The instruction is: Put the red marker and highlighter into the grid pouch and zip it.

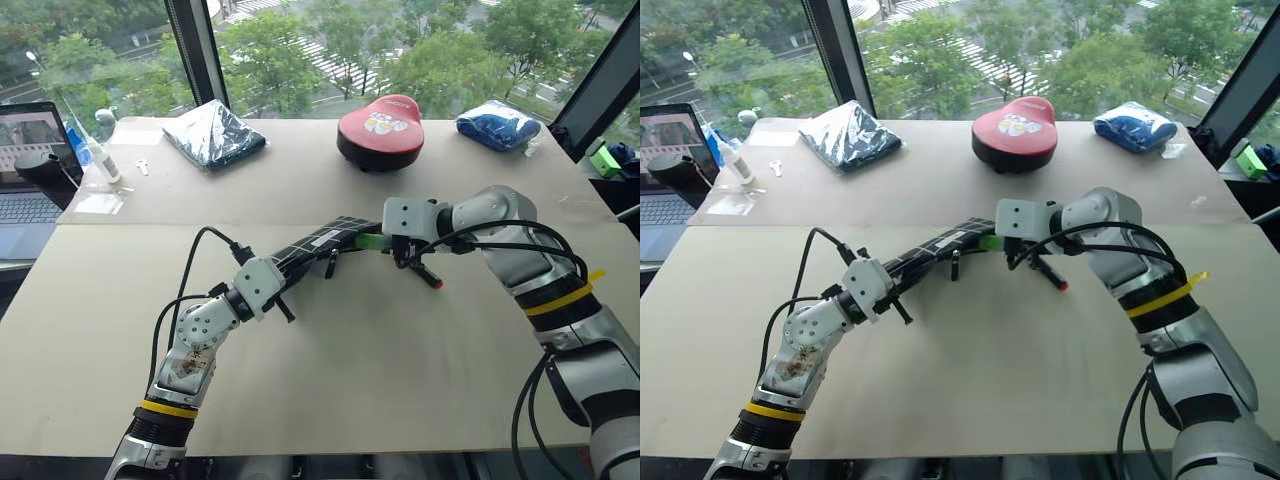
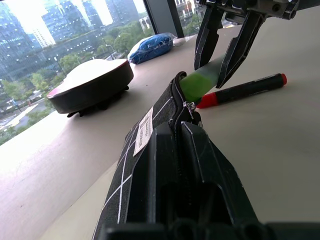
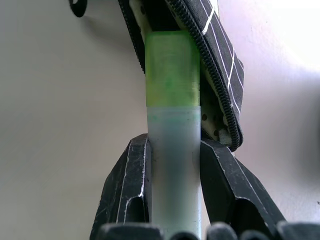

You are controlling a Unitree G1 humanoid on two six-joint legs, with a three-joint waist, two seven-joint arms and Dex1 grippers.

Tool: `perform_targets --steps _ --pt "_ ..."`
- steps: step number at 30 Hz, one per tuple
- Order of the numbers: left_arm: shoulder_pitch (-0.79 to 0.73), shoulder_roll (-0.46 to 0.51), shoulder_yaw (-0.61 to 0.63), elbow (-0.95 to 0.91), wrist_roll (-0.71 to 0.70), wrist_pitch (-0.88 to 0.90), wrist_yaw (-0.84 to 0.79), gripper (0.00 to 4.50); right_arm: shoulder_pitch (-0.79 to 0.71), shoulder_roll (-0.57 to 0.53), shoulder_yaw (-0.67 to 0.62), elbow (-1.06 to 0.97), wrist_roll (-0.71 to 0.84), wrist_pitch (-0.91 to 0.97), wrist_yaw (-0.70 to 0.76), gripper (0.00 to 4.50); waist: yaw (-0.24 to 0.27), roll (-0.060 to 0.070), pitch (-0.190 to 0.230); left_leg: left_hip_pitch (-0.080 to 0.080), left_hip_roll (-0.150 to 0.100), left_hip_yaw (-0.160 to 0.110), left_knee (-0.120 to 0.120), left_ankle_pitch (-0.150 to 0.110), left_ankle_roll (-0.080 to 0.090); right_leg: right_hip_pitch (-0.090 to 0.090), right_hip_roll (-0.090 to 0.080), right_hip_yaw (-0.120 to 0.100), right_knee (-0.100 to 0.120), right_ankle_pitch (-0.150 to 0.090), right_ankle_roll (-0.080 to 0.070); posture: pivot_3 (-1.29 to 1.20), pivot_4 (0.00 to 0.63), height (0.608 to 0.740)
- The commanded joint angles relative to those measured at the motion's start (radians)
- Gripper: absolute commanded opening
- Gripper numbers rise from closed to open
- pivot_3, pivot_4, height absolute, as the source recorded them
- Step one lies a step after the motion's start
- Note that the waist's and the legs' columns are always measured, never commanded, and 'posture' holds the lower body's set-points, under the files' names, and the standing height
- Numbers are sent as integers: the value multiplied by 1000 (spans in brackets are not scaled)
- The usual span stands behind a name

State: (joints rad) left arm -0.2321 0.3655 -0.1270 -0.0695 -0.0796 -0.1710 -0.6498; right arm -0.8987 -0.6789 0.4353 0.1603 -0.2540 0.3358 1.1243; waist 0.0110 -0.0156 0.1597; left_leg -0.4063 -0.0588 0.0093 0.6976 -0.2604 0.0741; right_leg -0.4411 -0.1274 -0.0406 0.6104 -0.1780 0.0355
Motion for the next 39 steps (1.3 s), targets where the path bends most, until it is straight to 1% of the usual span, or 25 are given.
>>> perform_targets --steps 1,4,5,7,9,11,13,16,20,24,27,30,33,35,39 --pt "-1 6 -3 -41 -2 -32 -6 0 -33 34 12 -35 -38 -35 -33 987 -1 0 0 0 0 0 0 0 0 0 0 0 0 0 0 0 150 740" --pt "-5 8 -3 -38 -6 -32 -7 0 13 100 25 -114 -50 -53 -92 987 -1 0 0 0 0 0 -1 0 0 0 0 0 0 0 0 0 150 740" --pt "-7 9 -3 -39 -8 -30 -6 0 37 118 23 -142 -41 -102 -114 987 -1 0 0 0 0 0 -1 0 0 -1 0 0 0 0 0 0 150 740" --pt "-9 9 -2 -40 -10 -27 -6 0 73 136 21 -173 -52 -117 -145 987 0 0 0 0 0 0 -1 0 -1 -1 1 0 0 0 0 0 150 740" --pt "-10 10 -2 -42 -11 -25 -7 0 116 141 25 -178 -76 -187 -196 987 4 0 0 0 0 0 -1 1 -1 0 0 0 0 0 0 0 150 740" --pt "-12 12 -1 -43 -14 -22 -8 0 142 121 41 -139 -128 -341 -276 987 4 0 0 0 -1 -1 0 1 -1 1 0 0 0 0 0 0 150 740" --pt "-14 14 0 -42 -17 -20 -10 0 157 120 39 -87 -146 -425 -325 987 1 0 0 0 -2 0 0 1 -1 0 0 0 0 0 0 0 150 740" --pt "-19 17 2 -37 -20 -21 -15 0 154 137 34 -6 -169 -529 -413 987 -3 0 0 2 -1 0 -1 1 -2 1 1 0 0 0 0 0 150 740" --pt "-30 16 5 -31 -22 -20 -16 0 129 145 18 75 -189 -606 -477 987 -6 0 0 2 0 0 -3 2 -4 0 3 0 0 0 0 0 150 740" --pt "-36 10 10 -32 -35 -16 -16 0 115 115 26 162 -241 -784 -573 987 -6 0 0 2 0 0 -2 2 -4 1 3 1 0 0 0 0 150 740" --pt "-38 2 18 -37 -54 -8 -13 0 121 90 29 237 -265 -862 -608 987 -5 0 0 2 0 0 -3 2 -4 1 3 1 0 0 0 0 150 740" --pt "-35 -9 28 -58 -111 8 -29 0 120 79 14 294 -259 -896 -625 987 -7 0 0 2 0 0 -3 2 -4 1 3 1 0 0 0 0 150 740" --pt "-27 -21 45 -85 -214 49 -66 0 121 75 -17 324 -223 -924 -634 987 -11 0 0 2 1 0 -3 2 -4 1 3 1 0 0 0 0 150 740" --pt "-23 -9 54 -81 -247 58 -100 0 127 67 -35 328 -199 -947 -632 987 -13 0 0 2 1 0 -3 2 -4 1 3 1 0 0 0 0 150 740" --pt "-20 38 110 -40 -328 79 -180 0 168 2 -67 314 -214 -1032 -671 987 -12 0 0 2 1 0 -3 2 -4 1 3 1 0 0 0 0 150 740"
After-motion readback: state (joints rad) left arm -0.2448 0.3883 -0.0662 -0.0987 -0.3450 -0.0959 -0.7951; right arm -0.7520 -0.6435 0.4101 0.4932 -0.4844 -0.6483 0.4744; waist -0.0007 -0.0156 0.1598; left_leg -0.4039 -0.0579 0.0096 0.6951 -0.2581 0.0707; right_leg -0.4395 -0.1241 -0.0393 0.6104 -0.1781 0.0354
